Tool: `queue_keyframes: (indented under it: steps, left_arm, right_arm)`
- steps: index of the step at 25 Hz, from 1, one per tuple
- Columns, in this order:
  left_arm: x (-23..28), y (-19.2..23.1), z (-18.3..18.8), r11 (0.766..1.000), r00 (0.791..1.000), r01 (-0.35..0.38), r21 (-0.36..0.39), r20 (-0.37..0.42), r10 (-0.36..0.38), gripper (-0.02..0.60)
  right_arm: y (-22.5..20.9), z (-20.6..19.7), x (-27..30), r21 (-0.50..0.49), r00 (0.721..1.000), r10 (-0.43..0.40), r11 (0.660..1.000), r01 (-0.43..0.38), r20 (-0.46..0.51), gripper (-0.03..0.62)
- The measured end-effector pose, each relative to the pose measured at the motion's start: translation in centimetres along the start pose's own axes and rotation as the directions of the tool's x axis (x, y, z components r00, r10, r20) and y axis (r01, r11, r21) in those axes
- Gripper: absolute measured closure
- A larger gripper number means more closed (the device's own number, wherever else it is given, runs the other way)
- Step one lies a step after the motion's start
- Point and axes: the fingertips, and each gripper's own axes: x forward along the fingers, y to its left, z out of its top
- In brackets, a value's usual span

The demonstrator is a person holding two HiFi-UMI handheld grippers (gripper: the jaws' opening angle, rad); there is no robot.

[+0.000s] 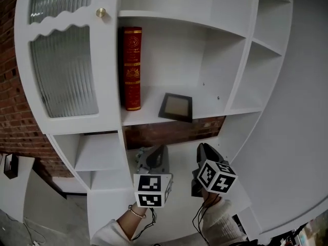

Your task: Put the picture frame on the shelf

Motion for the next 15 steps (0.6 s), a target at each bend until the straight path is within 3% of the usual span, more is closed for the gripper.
queue_keyframes:
  steps: [5, 9, 15]
  left_arm:
    - [-1.5, 0.9, -5.2, 0.999, 0.994, -0.031, -0.032, -0.105, 0.028, 0.577]
    - [-3.5, 1.7, -7.3, 0.999, 0.990, -0.022, -0.044, -0.141, 0.016, 0.577]
    - [-7.4, 2.5, -9.4, 0.997, 0.984, 0.017, -0.074, -0.176, -0.030, 0.577]
  right_arm:
    - [-0.7, -6.0, -0.3, 0.051, 0.995, -0.009, 0.999, 0.014, -0.097, 0.534]
    - [-0.1, -10.0, -1.9, 0.087, 0.988, -0.029, 0.995, 0.042, -0.150, 0.534]
    - [2.3, -12.4, -5.3, 0.081, 0.981, -0.073, 0.993, 0.089, -0.177, 0.545]
